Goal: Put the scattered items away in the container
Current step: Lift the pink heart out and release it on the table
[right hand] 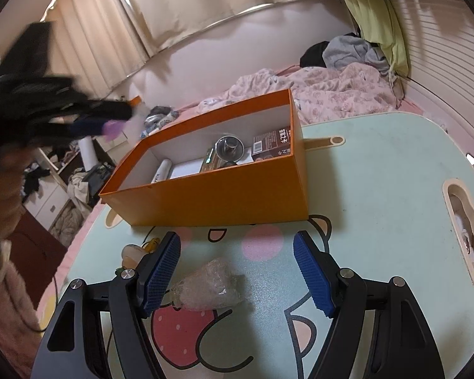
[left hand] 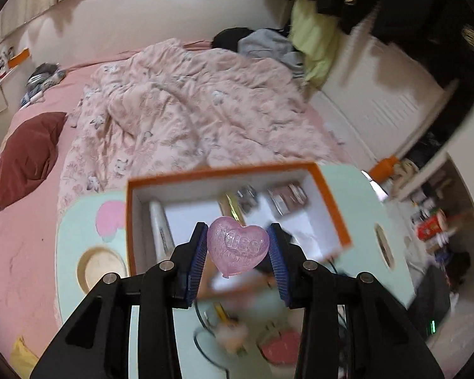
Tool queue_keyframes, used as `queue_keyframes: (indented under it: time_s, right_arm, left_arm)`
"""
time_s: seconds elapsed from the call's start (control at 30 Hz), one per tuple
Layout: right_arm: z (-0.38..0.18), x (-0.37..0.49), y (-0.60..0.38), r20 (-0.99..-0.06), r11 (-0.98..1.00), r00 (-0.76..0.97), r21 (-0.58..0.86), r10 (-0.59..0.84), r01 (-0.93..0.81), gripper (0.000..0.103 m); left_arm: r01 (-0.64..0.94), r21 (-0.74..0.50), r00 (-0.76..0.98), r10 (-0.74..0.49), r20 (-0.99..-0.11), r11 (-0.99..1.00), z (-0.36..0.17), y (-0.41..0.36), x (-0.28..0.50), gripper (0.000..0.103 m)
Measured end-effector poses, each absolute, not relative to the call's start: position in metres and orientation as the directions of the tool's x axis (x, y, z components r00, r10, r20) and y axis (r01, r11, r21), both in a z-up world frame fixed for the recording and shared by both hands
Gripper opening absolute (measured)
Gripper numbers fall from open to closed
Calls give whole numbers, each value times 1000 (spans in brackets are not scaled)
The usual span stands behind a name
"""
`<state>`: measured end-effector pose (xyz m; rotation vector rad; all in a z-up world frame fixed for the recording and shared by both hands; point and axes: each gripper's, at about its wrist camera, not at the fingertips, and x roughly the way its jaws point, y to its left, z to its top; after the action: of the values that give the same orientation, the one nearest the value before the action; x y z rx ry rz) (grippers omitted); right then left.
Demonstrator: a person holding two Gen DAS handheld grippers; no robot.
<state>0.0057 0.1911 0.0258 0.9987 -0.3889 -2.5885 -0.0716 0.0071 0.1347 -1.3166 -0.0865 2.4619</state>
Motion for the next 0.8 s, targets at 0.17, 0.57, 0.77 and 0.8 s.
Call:
queue_keyframes:
  time_s: [0.17, 0.57, 0.77, 0.8]
  right_arm:
    - [26, 7, 191, -597, -908, -696, 364, -399, 208, 74]
    - [27, 7, 191, -604, -913, -696, 357, -388, 199, 74]
    - [27, 6, 190, -605, -914, -696, 355, -386, 198, 74]
    - [27, 6, 190, -605, -914, -696, 355, -386, 199, 74]
  left_arm:
    - [-337, -270, -446, 405, -798, -902, 110, 12, -19, 40]
    - [-381, -312, -290, 433, -854, -870, 35, 34, 17, 40]
    - [-376, -340, -287, 457, -842, -862, 31, 29, 14, 43]
    - [-373, -347, -292, 464, -836, -860, 33, 27, 13, 48]
